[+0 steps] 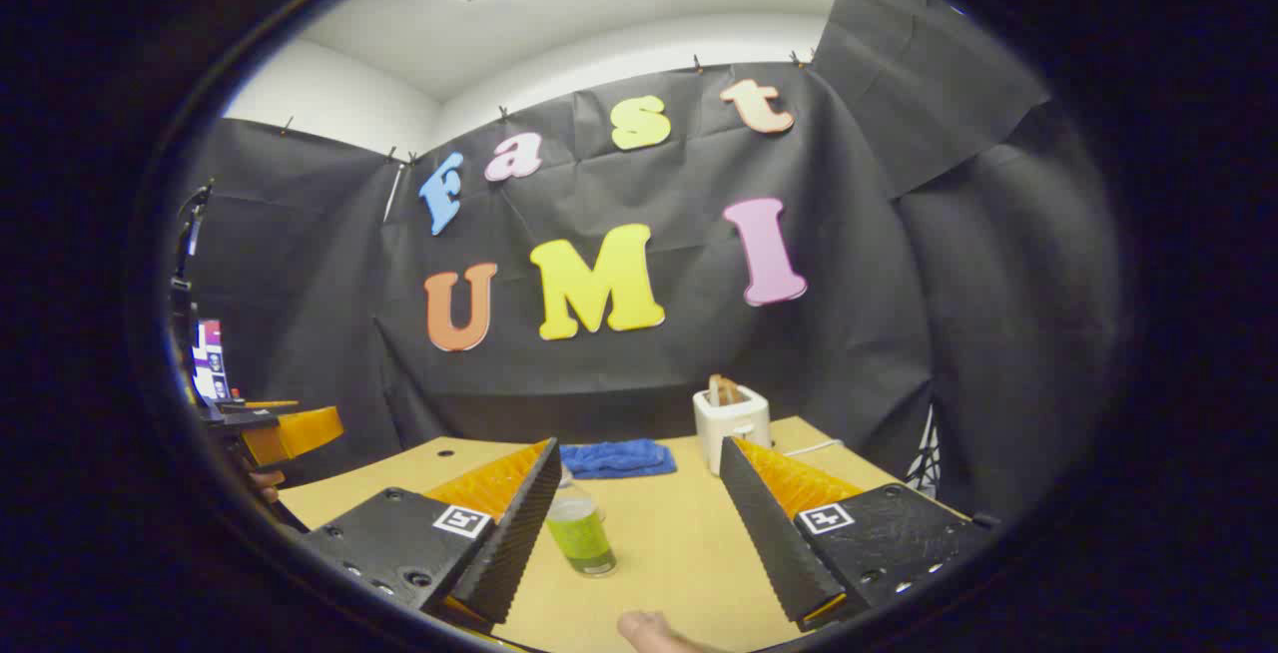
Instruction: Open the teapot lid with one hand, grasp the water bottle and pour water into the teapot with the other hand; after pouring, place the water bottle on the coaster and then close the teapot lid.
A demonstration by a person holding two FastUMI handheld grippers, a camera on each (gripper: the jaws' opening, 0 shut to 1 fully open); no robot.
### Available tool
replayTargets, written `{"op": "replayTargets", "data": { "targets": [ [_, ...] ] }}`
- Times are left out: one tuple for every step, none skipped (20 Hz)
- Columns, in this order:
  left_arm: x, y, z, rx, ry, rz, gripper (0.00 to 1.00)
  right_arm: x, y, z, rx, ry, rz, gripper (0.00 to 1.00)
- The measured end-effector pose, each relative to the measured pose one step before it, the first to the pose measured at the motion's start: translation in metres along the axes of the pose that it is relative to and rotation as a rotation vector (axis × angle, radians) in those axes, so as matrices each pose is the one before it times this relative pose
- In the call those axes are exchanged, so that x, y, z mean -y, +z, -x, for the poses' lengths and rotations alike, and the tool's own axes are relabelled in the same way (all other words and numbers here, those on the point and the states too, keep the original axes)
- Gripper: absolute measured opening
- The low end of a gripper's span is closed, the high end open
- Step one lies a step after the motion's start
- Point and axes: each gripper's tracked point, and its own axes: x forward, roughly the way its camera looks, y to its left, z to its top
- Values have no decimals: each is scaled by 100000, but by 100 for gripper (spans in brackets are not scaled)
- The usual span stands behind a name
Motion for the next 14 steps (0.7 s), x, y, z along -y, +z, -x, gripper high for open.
{"op": "replayTargets", "data": {
  "targets": [
    [-909,-327,-231,627,558,1016,100,-56,-895,-332,-2286,-904,868,96],
    [-828,18,-322,1861,452,1500,100,-49,-456,-375,-835,-1307,1307,96],
    [-568,151,-177,1974,438,1462,100,248,-471,-349,-1369,-2332,952,92],
    [-320,137,-292,243,-305,-140,100,162,-432,-204,-752,-1187,-1460,96],
    [-331,-243,24,287,-62,-649,99,-440,-413,-110,-1348,775,-1629,95],
    [194,153,-36,2004,-2583,-1018,98,-535,-361,-15,-1173,1478,-1129,96],
    [514,-267,36,-853,-2940,-1133,97,188,-200,-101,15,-383,523,95],
    [281,-542,-49,-1432,-1415,-1759,96,515,228,-67,1406,-1826,1375,92],
    [-170,-324,-160,-359,123,-2117,96,421,44,128,1364,-1874,1566,95],
    [36,-230,-240,-690,292,-2199,96,366,-77,98,590,-2178,1351,96],
    [14,-290,-150,-758,410,-1152,96,39,-354,107,103,-1101,1205,95],
    [106,-289,-235,-871,-147,-206,96,-245,-219,70,1088,677,1488,92],
    [301,-474,-113,-1195,-593,73,96,-368,-252,63,-184,332,1935,96],
    [213,-244,-100,-726,-292,245,96,270,-452,-55,-9,-1062,1449,99]
  ]
}}
